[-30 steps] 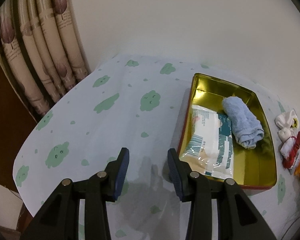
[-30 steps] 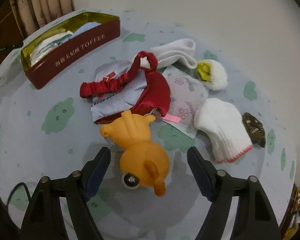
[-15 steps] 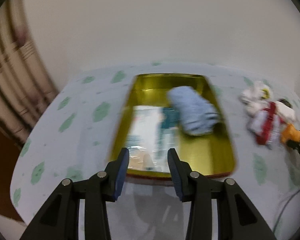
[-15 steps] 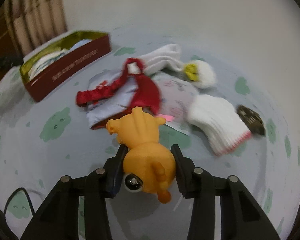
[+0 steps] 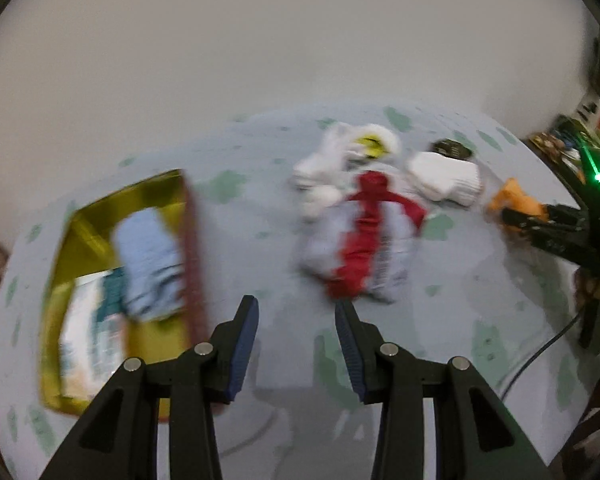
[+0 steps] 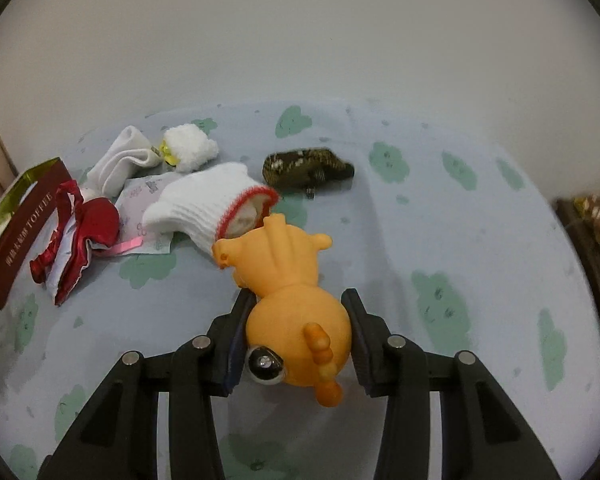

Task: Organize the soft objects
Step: 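Grasp the red-and-white cloth item with the left tool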

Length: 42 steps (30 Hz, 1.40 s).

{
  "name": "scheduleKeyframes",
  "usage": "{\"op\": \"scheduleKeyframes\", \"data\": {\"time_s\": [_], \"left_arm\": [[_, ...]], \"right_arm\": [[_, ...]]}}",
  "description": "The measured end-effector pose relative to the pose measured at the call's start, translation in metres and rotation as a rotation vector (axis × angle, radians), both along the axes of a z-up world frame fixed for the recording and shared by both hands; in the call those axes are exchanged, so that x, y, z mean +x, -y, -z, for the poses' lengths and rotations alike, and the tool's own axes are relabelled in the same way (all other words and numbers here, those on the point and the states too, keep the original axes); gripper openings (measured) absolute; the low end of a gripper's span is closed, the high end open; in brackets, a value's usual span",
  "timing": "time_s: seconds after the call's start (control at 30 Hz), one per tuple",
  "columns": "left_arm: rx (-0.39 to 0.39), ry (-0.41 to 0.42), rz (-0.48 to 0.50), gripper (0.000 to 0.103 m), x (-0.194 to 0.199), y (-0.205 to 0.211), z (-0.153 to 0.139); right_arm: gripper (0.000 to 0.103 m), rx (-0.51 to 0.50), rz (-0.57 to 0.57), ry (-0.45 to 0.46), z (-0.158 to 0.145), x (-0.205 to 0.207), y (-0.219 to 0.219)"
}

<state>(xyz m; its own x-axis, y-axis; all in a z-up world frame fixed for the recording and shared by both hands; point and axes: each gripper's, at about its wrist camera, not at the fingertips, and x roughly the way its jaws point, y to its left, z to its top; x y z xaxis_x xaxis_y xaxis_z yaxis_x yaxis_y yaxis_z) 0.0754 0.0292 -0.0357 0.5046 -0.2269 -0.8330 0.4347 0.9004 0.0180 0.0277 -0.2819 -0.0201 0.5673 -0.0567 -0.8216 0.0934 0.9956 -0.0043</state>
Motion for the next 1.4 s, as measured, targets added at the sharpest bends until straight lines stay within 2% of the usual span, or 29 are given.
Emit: {"op": "scheduleKeyframes", "data": {"time_s": [0.1, 0.13, 0.17, 0.23, 0.37, 0.63, 0.83, 0.93, 1.07, 1.23, 1.3, 1.37, 1.4], "left_arm": [[-0.013, -0.030, 0.064, 0.041, 0.004, 0.027, 0.007], [-0.006, -0.036, 0.081, 0.046, 0.005, 0.033, 0.008], [-0.001, -0.040, 0.100, 0.055, 0.005, 0.040, 0.009], [0.008, -0.032, 0.127, 0.059, 0.008, 0.049, 0.010], [0.014, -0.032, 0.127, 0.059, 0.024, 0.059, 0.012], [0.042, -0.040, 0.148, 0.059, 0.053, 0.077, 0.031], [-0.003, -0.070, 0.147, 0.060, 0.065, 0.071, 0.053], [-0.037, -0.064, 0.135, 0.061, 0.065, 0.067, 0.056], [-0.011, -0.030, 0.171, 0.063, 0.058, 0.071, 0.061], [-0.037, -0.045, 0.172, 0.063, 0.056, 0.068, 0.060], [-0.017, -0.032, 0.182, 0.059, 0.053, 0.070, 0.060], [0.001, -0.014, 0.179, 0.036, 0.049, 0.071, 0.058], [-0.003, -0.023, 0.182, 0.034, 0.048, 0.071, 0.057]], "right_arm": [[0.041, 0.008, -0.011, 0.007, 0.005, 0.001, -0.004], [0.041, 0.010, -0.015, 0.001, 0.008, 0.002, -0.007], [0.041, 0.009, -0.024, -0.007, 0.009, 0.003, -0.006], [0.041, 0.005, -0.028, -0.009, 0.010, 0.003, -0.004], [0.041, 0.042, -0.022, -0.009, 0.012, 0.005, -0.002], [0.041, 0.046, -0.024, -0.015, 0.013, 0.005, 0.001], [0.042, 0.054, -0.022, -0.013, 0.011, 0.002, 0.002], [0.042, 0.058, -0.021, -0.012, 0.011, 0.002, 0.003], [0.042, 0.060, -0.021, -0.014, 0.010, 0.002, 0.002], [0.042, 0.063, -0.021, -0.014, 0.010, 0.001, 0.002], [0.042, 0.062, -0.020, -0.014, 0.010, 0.001, 0.002], [0.042, 0.062, -0.020, -0.015, 0.011, 0.001, 0.002], [0.043, 0.063, -0.020, -0.014, 0.011, 0.001, 0.002]]}}
